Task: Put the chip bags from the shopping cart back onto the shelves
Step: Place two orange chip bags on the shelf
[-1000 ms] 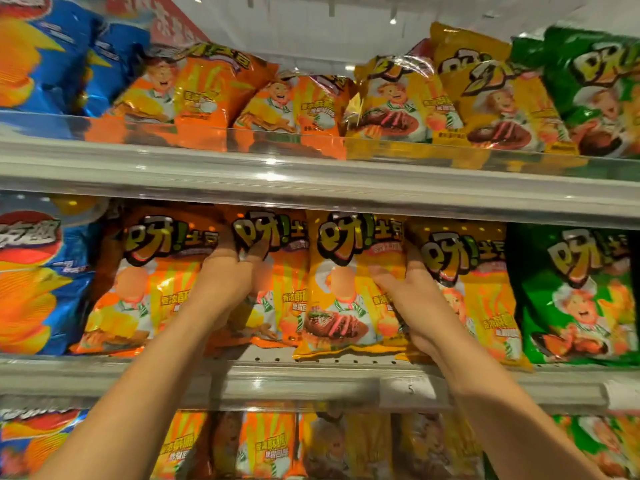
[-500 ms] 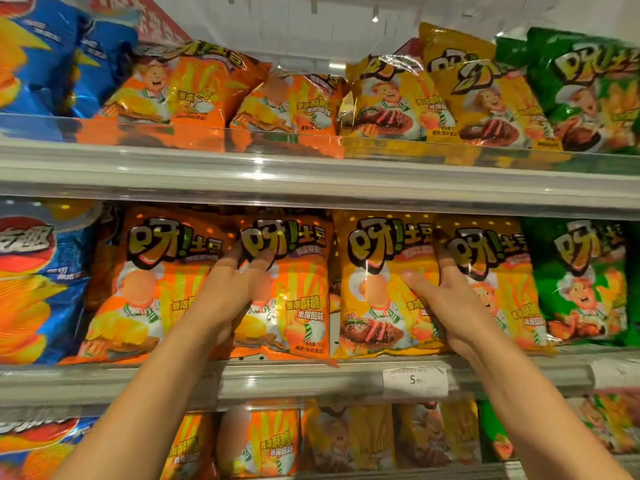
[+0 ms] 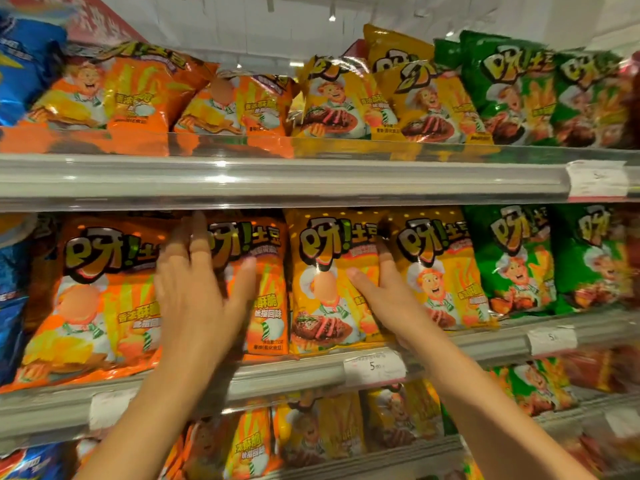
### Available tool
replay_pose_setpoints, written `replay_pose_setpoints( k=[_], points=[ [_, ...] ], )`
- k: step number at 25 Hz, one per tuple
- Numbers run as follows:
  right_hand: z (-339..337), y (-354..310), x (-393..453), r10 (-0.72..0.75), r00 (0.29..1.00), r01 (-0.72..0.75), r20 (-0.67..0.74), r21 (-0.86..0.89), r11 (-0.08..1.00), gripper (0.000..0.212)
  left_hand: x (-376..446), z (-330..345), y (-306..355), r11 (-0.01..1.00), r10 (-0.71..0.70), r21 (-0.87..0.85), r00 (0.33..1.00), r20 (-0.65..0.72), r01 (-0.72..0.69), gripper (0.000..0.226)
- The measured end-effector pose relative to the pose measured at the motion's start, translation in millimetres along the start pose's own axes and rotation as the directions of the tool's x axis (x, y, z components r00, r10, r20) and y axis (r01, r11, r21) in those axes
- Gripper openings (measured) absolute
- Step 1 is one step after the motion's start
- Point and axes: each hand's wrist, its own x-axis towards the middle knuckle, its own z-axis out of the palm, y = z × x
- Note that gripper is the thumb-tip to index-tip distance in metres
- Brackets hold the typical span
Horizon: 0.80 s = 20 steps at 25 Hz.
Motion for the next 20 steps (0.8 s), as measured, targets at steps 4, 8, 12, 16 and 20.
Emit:
replay_pose_setpoints(
  k=[4, 8, 12, 16, 20],
  points=[
    [-13.7, 2.9, -21.5, -0.400, 0.878, 0.302, -0.262, -0.345, 0.889, 0.053, -35.1, 18.1, 57.9, 0.764, 0.631, 0.055, 0.762, 0.145, -0.643, 0.057],
    [-53.7, 20.2, -17.0, -0.531, 0.718, 0.196, -0.451, -0.601, 0.775, 0.045, -44.5, 46.7, 80.4, 0.747, 0.522, 0.171, 0.725, 0.449, -0.643, 0.065],
    [-54.8, 39.2, -3.0, -0.234, 0.899, -0.090, -0.371, -0.678, 0.730, 0.068, -62.5, 67.6, 78.1, 0.769, 0.457, 0.162, 0.709, 0.536, -0.618, 0.073],
    [-52.2, 38.6, 5.2, -0.208, 0.933, -0.065, -0.295, -0.706, 0.706, 0.078, -58.6, 67.8, 79.2, 0.765, 0.431, 0.169, 0.689, 0.582, -0.621, 0.083],
    [-42.5, 28.1, -5.7, -0.333, 0.874, -0.027, -0.354, -0.719, 0.695, 0.070, -54.4, 43.6, 76.2, 0.843, 0.470, -0.029, 0.709, 0.526, -0.537, 0.078]
  ],
)
